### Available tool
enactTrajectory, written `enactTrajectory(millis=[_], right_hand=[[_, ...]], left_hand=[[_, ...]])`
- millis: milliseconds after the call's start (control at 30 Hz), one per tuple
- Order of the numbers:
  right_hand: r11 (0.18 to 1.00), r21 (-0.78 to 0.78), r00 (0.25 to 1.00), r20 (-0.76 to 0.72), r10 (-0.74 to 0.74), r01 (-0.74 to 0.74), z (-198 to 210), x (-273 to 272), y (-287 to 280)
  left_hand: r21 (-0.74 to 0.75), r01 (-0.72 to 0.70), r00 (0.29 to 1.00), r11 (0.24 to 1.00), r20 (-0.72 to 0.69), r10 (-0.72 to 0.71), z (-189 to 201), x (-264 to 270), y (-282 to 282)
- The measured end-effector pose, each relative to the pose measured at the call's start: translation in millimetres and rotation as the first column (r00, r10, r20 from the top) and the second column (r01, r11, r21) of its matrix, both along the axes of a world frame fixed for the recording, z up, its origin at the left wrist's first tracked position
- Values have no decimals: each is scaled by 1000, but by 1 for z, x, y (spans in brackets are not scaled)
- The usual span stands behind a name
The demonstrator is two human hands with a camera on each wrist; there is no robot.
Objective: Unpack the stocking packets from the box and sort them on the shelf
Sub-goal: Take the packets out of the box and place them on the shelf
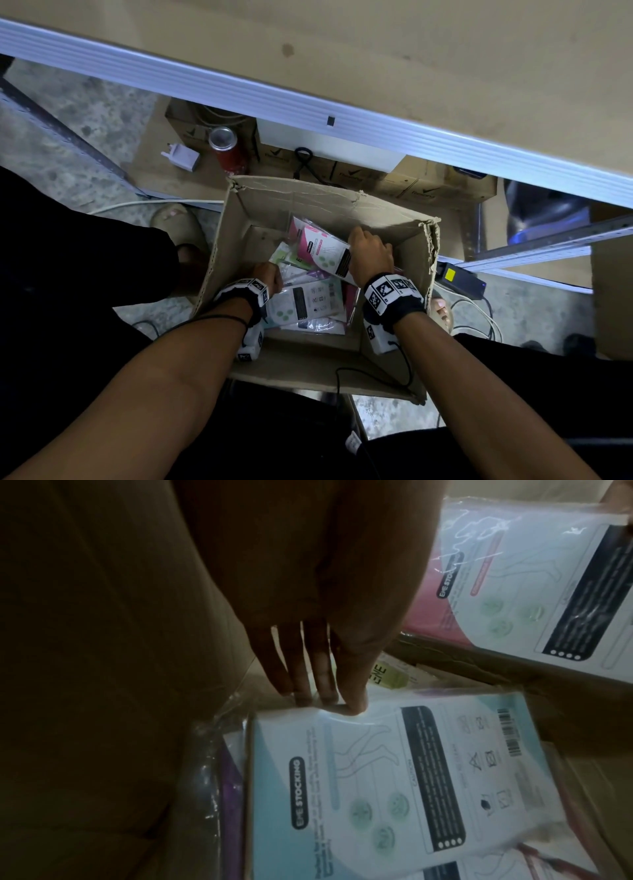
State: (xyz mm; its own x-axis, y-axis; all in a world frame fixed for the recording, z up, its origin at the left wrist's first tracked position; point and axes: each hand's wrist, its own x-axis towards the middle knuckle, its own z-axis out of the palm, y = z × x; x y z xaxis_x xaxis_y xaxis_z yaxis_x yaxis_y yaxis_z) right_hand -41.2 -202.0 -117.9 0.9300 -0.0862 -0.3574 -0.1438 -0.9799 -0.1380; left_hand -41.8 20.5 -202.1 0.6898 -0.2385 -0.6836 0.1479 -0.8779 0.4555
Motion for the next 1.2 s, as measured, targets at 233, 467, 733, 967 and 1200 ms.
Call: enactTrajectory(millis=[233, 467, 733, 967, 1200], right_hand=[[1000, -7, 1000, 8, 6, -6, -1, -1, 0], [1000, -23, 999, 32, 15, -14, 2, -1, 2], [999, -32, 998, 56, 39, -37, 12, -5, 7], [994, -89, 992, 100, 78, -70, 35, -16, 13], [991, -85, 981, 157, 116, -104, 93, -25, 13]], left_hand=[[42, 48, 999, 998, 3, -48, 1, -1, -1], [56, 61, 998, 997, -8, -61, 13, -1, -8], [25, 222, 975, 975, -15, -222, 48, 1, -25], [88, 330, 933, 940, 124, -339, 96, 2, -31], [233, 431, 847, 872, 229, -480, 171, 9, -34]])
